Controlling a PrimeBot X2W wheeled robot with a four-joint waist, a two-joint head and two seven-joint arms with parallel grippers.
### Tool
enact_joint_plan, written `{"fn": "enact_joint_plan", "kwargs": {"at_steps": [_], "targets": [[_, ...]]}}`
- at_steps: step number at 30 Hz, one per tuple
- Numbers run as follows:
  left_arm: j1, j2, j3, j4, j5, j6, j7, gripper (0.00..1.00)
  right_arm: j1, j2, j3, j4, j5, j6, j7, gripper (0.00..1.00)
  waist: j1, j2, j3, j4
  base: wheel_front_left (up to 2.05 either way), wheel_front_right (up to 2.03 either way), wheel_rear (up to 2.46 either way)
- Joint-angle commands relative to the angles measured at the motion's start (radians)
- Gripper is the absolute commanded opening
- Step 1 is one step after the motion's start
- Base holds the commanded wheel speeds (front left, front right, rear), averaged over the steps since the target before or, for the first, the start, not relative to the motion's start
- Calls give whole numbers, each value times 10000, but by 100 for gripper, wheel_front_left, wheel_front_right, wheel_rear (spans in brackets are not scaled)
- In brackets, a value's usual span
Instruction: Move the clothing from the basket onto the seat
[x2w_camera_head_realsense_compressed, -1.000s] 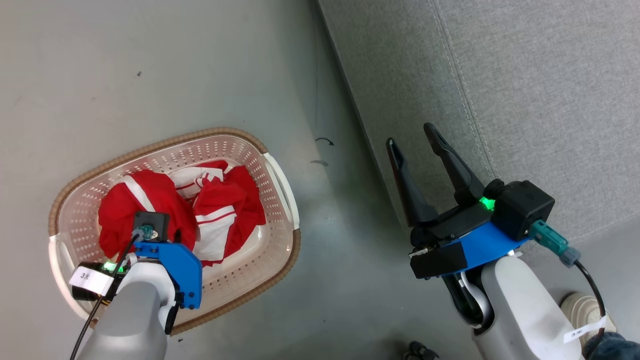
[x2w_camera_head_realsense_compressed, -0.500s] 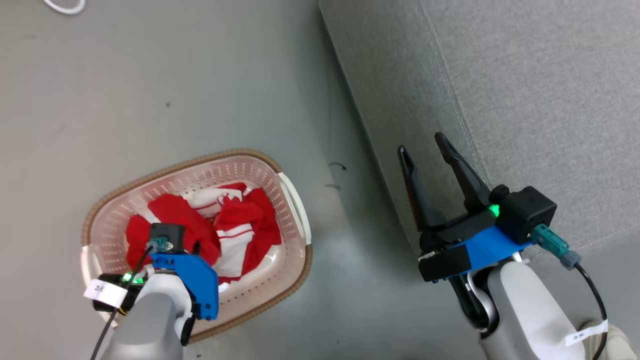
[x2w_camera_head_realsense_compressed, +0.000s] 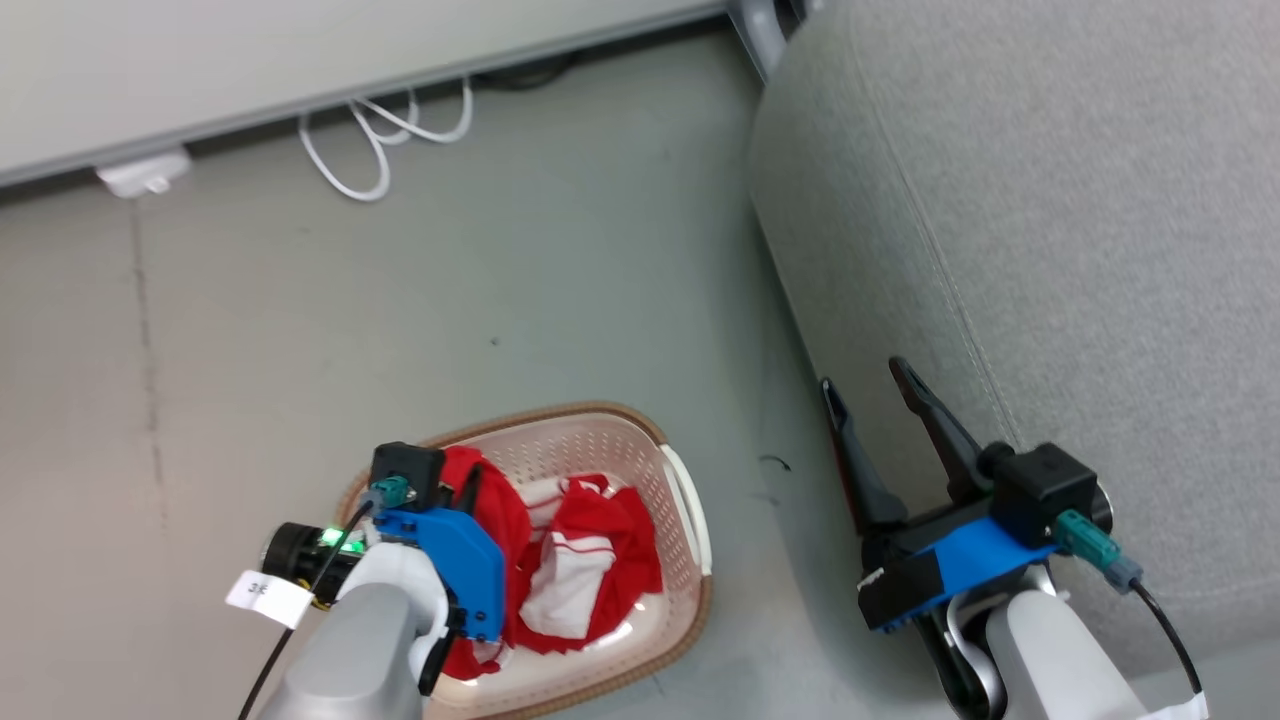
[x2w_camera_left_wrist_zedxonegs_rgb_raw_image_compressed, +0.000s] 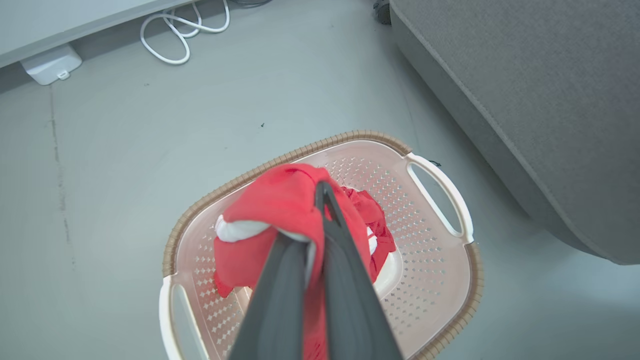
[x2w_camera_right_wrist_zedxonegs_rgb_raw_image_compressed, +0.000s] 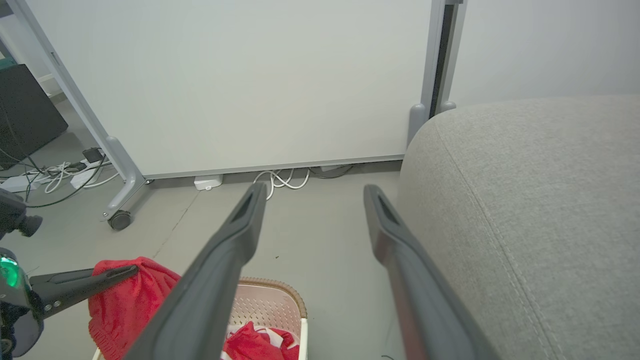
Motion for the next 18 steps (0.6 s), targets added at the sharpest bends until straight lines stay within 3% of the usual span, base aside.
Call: {"fn": "enact_joint_plan", "kwargs": {"at_steps": [1, 7, 18], "targets": [[236, -29, -332, -379, -306, -82, 73, 0, 262, -37, -71, 115, -57, 5, -33, 100, 2, 0, -924, 764, 0, 0, 0], [407, -21, -1514, -1792, -1488, -87, 439, 0, 754, -37, -169, 393, -137, 5, -22, 100, 2, 0, -1833, 1275, 0, 0, 0], [-519, -21, -2947, -3579, -2430, 180, 1031, 0, 1327, -37, -259, 431, -185, 5, 213, 100, 2, 0, -2806, 1606, 0, 0, 0]]}}
